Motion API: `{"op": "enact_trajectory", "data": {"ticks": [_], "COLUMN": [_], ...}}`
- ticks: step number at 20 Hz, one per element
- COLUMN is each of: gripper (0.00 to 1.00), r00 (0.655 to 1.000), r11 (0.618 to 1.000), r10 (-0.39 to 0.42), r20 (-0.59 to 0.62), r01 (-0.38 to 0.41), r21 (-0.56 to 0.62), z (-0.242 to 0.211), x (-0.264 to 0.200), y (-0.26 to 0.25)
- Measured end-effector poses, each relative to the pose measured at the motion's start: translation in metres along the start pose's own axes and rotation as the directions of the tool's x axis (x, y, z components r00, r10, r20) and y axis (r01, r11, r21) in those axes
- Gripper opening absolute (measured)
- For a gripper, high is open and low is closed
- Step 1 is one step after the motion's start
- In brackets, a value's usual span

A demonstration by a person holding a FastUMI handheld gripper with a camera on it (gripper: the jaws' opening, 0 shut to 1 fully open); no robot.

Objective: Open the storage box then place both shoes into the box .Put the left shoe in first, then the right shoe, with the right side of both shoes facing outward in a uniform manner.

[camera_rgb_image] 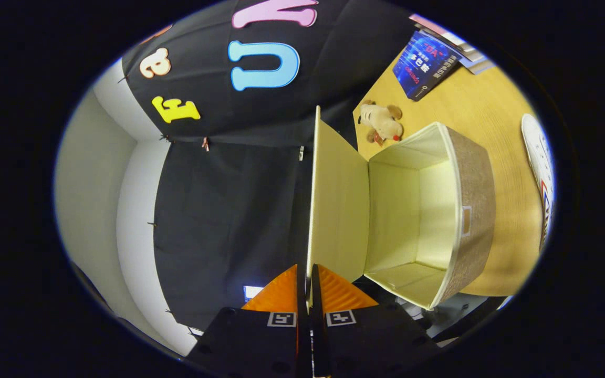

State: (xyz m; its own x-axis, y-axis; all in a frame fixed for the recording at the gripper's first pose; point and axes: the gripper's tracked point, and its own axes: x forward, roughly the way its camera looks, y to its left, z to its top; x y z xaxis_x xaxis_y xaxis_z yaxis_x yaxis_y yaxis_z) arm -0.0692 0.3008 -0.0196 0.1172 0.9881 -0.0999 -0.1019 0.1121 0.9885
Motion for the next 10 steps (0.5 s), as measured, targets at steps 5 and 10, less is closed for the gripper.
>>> {"op": "enact_trajectory", "data": {"ticks": [5, 10], "gripper": [0.06, 0.07], "r00": [1.0, 0.998], "r11": [1.0, 0.998], "r10": [0.008, 0.019], "r20": [-0.011, -0.053], "r01": [-0.008, -0.022], "r21": [-0.023, -0.06], "z": [-0.002, -0.015], "x": [0.055, 0.119], "y": [0.038, 0.062]}}
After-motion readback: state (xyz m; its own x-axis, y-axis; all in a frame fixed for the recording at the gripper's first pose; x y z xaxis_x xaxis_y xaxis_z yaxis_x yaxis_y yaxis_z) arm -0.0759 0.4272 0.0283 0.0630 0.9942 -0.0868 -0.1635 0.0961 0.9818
